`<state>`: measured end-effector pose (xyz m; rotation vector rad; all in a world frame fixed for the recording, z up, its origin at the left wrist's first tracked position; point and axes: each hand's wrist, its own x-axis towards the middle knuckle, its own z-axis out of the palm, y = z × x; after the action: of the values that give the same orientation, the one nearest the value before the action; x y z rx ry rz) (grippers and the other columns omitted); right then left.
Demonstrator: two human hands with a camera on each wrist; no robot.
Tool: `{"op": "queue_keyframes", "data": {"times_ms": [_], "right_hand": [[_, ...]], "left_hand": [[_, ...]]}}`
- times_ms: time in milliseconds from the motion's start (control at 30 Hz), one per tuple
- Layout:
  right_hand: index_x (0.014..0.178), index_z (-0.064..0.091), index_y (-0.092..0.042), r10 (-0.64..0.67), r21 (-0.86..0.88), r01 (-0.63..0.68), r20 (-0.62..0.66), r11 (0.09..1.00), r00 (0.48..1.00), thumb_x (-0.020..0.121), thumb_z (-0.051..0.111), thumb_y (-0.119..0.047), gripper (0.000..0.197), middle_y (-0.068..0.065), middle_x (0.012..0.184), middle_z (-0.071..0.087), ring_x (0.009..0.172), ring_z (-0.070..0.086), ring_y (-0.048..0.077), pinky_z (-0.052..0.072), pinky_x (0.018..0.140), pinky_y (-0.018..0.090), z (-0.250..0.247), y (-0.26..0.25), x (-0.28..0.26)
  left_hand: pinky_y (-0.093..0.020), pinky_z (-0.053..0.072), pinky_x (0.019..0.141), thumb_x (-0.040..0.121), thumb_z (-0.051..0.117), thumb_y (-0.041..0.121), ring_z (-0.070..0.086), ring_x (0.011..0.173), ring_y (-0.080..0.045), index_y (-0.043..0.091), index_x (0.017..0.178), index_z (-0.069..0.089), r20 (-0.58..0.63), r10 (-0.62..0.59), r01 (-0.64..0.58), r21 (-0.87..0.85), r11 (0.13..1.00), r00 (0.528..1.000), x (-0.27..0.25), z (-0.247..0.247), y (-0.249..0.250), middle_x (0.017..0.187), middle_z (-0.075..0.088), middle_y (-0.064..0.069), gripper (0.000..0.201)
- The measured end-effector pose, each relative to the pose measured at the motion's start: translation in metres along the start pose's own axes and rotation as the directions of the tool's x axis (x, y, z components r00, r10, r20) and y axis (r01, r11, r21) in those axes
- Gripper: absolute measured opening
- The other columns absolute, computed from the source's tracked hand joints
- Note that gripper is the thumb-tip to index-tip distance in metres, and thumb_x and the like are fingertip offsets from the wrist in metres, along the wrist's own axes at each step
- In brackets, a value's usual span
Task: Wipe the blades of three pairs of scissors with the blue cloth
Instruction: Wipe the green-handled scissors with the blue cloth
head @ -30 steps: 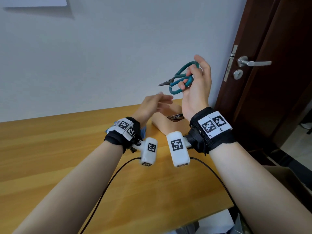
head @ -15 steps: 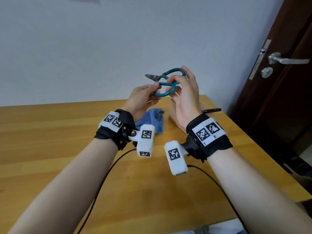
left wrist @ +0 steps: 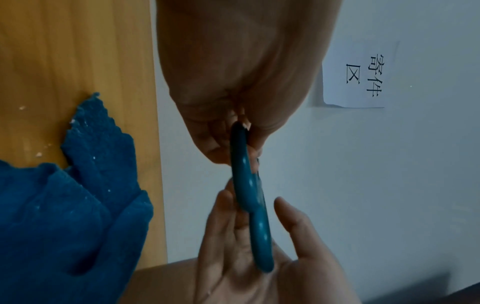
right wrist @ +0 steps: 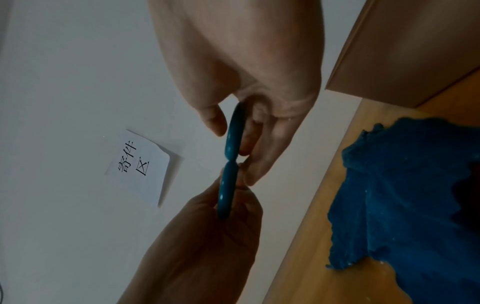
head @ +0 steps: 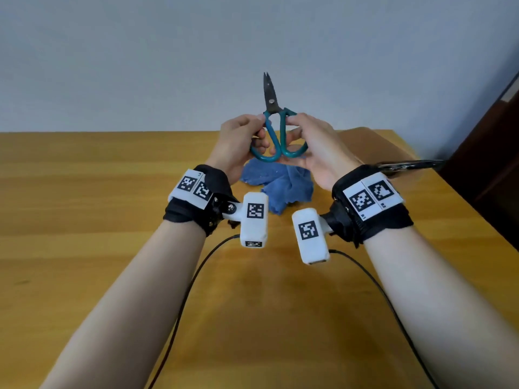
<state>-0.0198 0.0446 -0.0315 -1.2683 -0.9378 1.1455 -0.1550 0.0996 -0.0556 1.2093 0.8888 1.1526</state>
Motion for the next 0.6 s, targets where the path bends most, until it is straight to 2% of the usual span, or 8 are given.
{"op": "queue_keyframes", "data": {"times_ms": [67,167,233,333,433,500,600], "right_hand": [[0.113,0.061,-0.009,0.004,-0.048,-0.001,0.050,0.999,0.999,0.099,0.051,-0.025,0.024,0.015,0.092,0.069,0.082,0.073,0.038,0.061,0.079,0.050,0.003,0.006,0.009],[0.105,0.058,-0.008,-0.038,-0.028,0.042,0.111,0.999,0.993,0.101,0.051,-0.021,0.015,0.018,0.091,0.066,0.076,0.072,0.041,0.058,0.055,0.033,0.006,0.014,0.018],[0.103,0.058,-0.007,-0.066,-0.029,0.070,0.133,0.997,0.989,0.103,0.049,-0.021,0.017,0.016,0.088,0.065,0.071,0.071,0.036,0.053,0.049,0.028,0.008,0.017,0.024],[0.104,0.057,-0.007,-0.091,-0.054,0.102,0.185,0.993,0.979,0.105,0.046,-0.025,0.021,0.012,0.084,0.064,0.075,0.073,0.038,0.052,0.048,0.028,0.010,0.023,0.036],[0.105,0.055,-0.006,-0.109,-0.072,0.131,0.247,0.989,0.963,0.106,0.043,-0.026,0.023,0.010,0.082,0.062,0.078,0.074,0.039,0.052,0.050,0.029,0.008,0.027,0.044],[0.101,0.054,-0.007,-0.113,-0.074,0.140,0.293,0.987,0.950,0.107,0.043,-0.025,0.023,0.009,0.081,0.061,0.080,0.073,0.040,0.053,0.052,0.029,0.005,0.027,0.047],[0.097,0.055,-0.007,-0.124,-0.093,0.164,0.335,0.982,0.934,0.106,0.044,-0.024,0.023,0.008,0.078,0.060,0.082,0.072,0.035,0.059,0.062,0.037,0.002,0.026,0.053]], "left_hand": [[-0.023,0.049,0.053,0.105,0.051,0.014,0.052,0.049,-0.009,0.001,0.105,0.061,0.011,0.029,-0.030,0.036,0.999,1.000,0.004,-0.004,-0.005,0.067,0.051,0.000,0.017],[-0.024,0.047,0.055,0.105,0.052,0.014,0.052,0.051,-0.009,0.008,0.097,0.064,0.023,0.067,-0.069,0.099,0.993,0.997,0.009,-0.011,-0.010,0.068,0.054,0.000,0.016],[-0.024,0.047,0.056,0.105,0.052,0.016,0.053,0.052,-0.009,0.009,0.096,0.063,0.026,0.069,-0.072,0.118,0.990,0.997,0.012,-0.015,-0.012,0.069,0.055,0.001,0.015],[-0.021,0.044,0.053,0.105,0.052,0.017,0.051,0.052,-0.009,0.010,0.095,0.062,0.037,0.065,-0.070,0.157,0.985,0.997,0.016,-0.022,-0.010,0.070,0.054,0.001,0.015],[-0.021,0.039,0.050,0.104,0.054,0.016,0.042,0.048,-0.010,0.011,0.092,0.061,0.066,0.069,-0.081,0.213,0.974,0.995,0.018,-0.029,-0.006,0.068,0.054,0.002,0.015],[-0.021,0.038,0.049,0.103,0.055,0.015,0.037,0.048,-0.011,0.008,0.095,0.061,0.100,0.055,-0.075,0.217,0.973,0.993,0.019,-0.034,-0.004,0.068,0.053,0.002,0.012],[-0.020,0.036,0.048,0.103,0.055,0.016,0.028,0.049,-0.011,0.006,0.102,0.063,0.120,0.032,-0.059,0.223,0.973,0.992,0.020,-0.041,-0.002,0.068,0.049,0.002,0.012]]}}
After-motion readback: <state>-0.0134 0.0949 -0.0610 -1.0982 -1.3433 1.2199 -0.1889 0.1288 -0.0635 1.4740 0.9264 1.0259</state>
